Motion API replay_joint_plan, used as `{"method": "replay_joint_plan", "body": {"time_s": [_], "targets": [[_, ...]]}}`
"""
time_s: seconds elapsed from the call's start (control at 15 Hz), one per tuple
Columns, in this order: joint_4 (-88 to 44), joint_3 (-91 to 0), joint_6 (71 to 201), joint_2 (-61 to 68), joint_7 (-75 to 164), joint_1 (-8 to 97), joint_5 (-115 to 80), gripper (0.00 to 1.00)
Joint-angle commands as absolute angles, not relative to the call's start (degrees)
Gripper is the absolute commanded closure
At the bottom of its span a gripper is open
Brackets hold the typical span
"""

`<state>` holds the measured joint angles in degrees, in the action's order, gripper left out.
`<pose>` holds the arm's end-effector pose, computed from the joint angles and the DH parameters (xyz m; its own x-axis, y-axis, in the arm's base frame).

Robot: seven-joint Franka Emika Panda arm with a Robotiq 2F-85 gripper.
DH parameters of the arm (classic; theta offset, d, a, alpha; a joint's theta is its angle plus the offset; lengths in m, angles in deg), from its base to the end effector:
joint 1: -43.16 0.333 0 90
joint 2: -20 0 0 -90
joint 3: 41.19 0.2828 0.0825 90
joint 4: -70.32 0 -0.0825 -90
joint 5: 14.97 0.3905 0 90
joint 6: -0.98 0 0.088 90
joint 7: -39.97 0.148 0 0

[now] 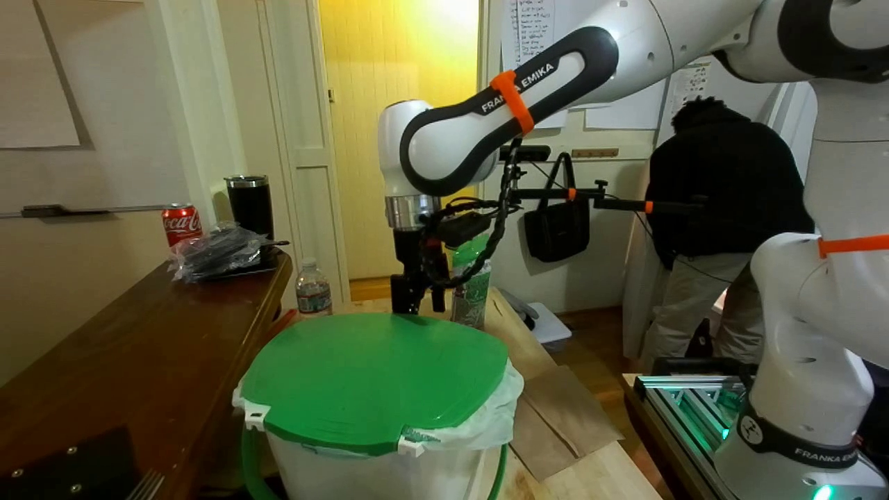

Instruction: Move the blue paper towel to the left

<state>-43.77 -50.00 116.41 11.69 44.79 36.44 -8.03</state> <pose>0.5487 -0.1402 0.3050 0.9100 -0.3945 -0.1275 -0.4049 -0.9117 -0.0697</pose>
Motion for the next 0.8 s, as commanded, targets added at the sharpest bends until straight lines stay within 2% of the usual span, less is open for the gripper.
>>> {"method": "replay_joint_plan", "body": {"time_s": [0.0,0.6,0.67,0.73], "targets": [[-43.1,-48.9,118.0,9.0,46.8,36.4,-6.1,0.00],[-43.9,-48.9,130.0,4.2,51.4,37.1,-10.0,0.00],[-43.9,-48.9,130.3,3.6,51.7,37.1,-10.0,0.03],[-43.8,-48.9,130.5,3.1,52.0,37.2,-10.3,0.15]]}}
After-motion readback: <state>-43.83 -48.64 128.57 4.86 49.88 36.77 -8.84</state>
